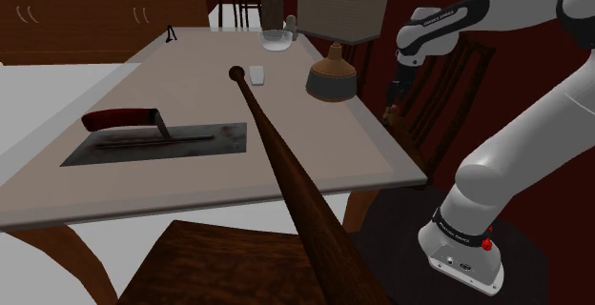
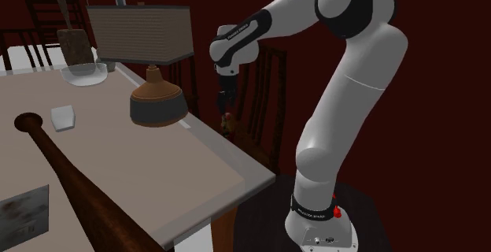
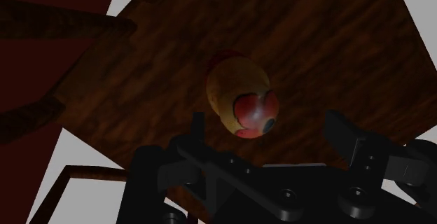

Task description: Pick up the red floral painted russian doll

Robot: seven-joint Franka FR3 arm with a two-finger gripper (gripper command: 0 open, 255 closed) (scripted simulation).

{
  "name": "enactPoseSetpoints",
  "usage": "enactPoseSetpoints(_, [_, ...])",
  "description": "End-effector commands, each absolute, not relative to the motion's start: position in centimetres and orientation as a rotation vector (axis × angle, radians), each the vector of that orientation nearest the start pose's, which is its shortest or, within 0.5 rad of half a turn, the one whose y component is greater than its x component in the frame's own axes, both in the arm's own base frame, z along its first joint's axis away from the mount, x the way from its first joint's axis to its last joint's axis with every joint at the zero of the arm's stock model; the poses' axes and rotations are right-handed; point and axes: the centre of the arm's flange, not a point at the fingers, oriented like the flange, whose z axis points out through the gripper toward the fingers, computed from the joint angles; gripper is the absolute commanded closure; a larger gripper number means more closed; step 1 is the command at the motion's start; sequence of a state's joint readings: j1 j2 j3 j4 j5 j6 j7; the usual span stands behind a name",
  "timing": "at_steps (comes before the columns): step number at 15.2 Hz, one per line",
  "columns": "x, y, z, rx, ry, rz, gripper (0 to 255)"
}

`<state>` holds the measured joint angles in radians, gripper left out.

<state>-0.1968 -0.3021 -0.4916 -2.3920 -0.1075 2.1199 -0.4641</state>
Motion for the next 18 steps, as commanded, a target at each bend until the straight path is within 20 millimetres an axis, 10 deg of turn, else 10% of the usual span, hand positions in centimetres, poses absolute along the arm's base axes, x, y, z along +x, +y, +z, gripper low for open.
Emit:
enactPoseSetpoints(1, [34.6,-30.2,40.9,-3.092,0.233,-0.041,0])
enactPoseSetpoints(9, [34.6,-30.2,37.9,-3.092,0.233,-0.041,0])
enactPoseSetpoints(10, [34.6,-30.2,37.9,-3.092,0.233,-0.041,255])
enactPoseSetpoints(18, [34.7,-30.2,37.9,-3.092,0.233,-0.041,255])
